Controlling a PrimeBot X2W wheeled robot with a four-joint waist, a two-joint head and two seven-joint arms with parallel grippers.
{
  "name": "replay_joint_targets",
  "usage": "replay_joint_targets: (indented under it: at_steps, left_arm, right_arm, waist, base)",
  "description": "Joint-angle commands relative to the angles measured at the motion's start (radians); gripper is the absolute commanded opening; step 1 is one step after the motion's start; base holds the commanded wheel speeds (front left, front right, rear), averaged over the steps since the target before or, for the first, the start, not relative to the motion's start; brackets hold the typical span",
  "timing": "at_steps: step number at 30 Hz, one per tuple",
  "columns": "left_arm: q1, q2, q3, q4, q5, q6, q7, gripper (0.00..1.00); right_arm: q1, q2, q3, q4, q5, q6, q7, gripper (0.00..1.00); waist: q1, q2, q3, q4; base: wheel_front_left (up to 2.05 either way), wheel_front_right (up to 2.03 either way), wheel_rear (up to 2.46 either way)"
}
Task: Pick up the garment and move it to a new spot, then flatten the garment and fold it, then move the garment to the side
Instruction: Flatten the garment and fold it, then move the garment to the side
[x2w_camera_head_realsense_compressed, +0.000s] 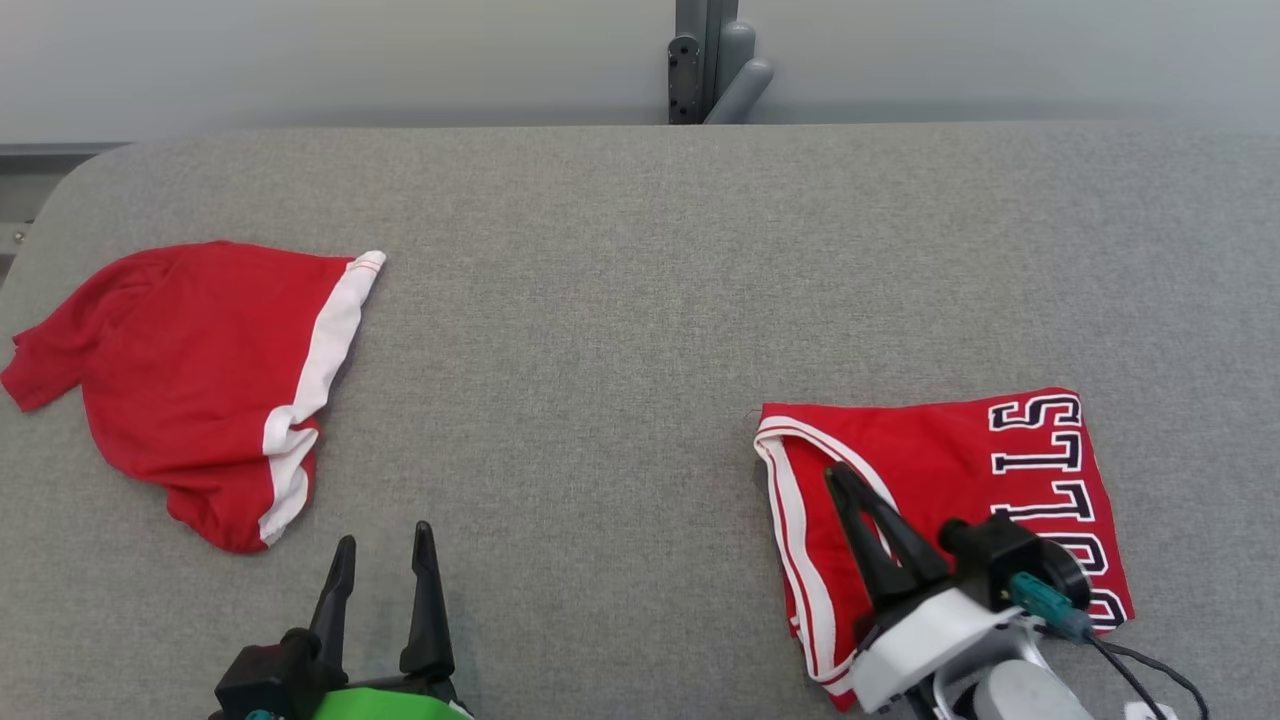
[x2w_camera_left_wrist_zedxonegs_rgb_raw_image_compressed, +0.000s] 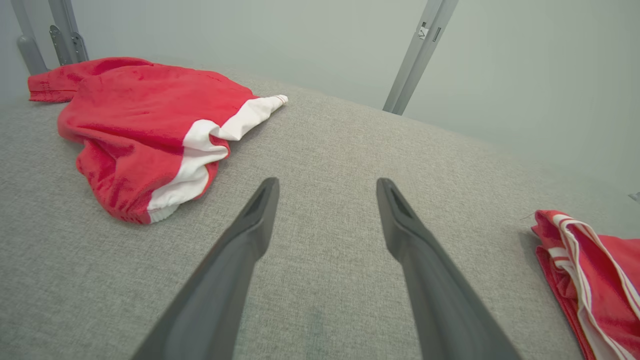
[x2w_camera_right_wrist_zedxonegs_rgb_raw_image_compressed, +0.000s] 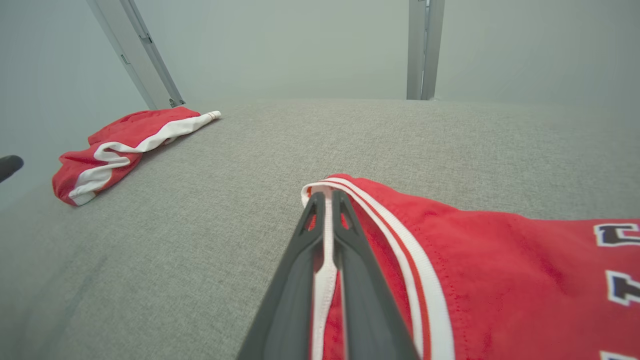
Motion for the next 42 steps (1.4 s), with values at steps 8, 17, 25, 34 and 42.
replay_joint_targets:
  at_steps: [8,17,25,34,42]
  left_arm:
    - [0.031,0.003,0.052,-0.024,0.085,-0.012,0.000,1.00]
    - [0.052,0.003,0.053,-0.010,0.149,-0.076,0.000,1.00]
    - [0.087,0.003,0.079,0.016,0.143,-0.106,0.000,1.00]
    - [0.094,0.003,0.085,0.010,0.147,-0.107,0.000,1.00]
    - [0.091,0.003,0.073,0.006,0.131,-0.092,0.000,1.00]
  right_arm:
    - [0.176,-0.037,-0.200,-0.238,-0.076,-0.001,-0.003,1.00]
    - [0.299,-0.050,-0.377,-0.302,-0.078,-0.001,-0.003,1.00]
    - [0.322,-0.053,-0.417,-0.239,-0.052,-0.001,-0.003,1.00]
    - [0.305,-0.048,-0.419,-0.189,0.004,-0.001,-0.003,1.00]
    - [0.136,-0.211,-0.302,-0.018,0.131,-0.001,0.210,1.00]
  waist:
    - [0.0000,0.0107,-0.073,-0.036]
    - [0.0000,0.0107,-0.143,-0.054]
    - [0.0000,0.0107,-0.170,-0.083]
    - [0.0000,0.0107,-0.161,-0.088]
    - [0.0000,0.0107,-0.125,-0.100]
  base:
    - [0.00,0.00,0.00]
    - [0.00,0.00,0.00]
    - [0.00,0.00,0.00]
    - [0.00,0.00,0.00]
    - [0.00,0.00,0.00]
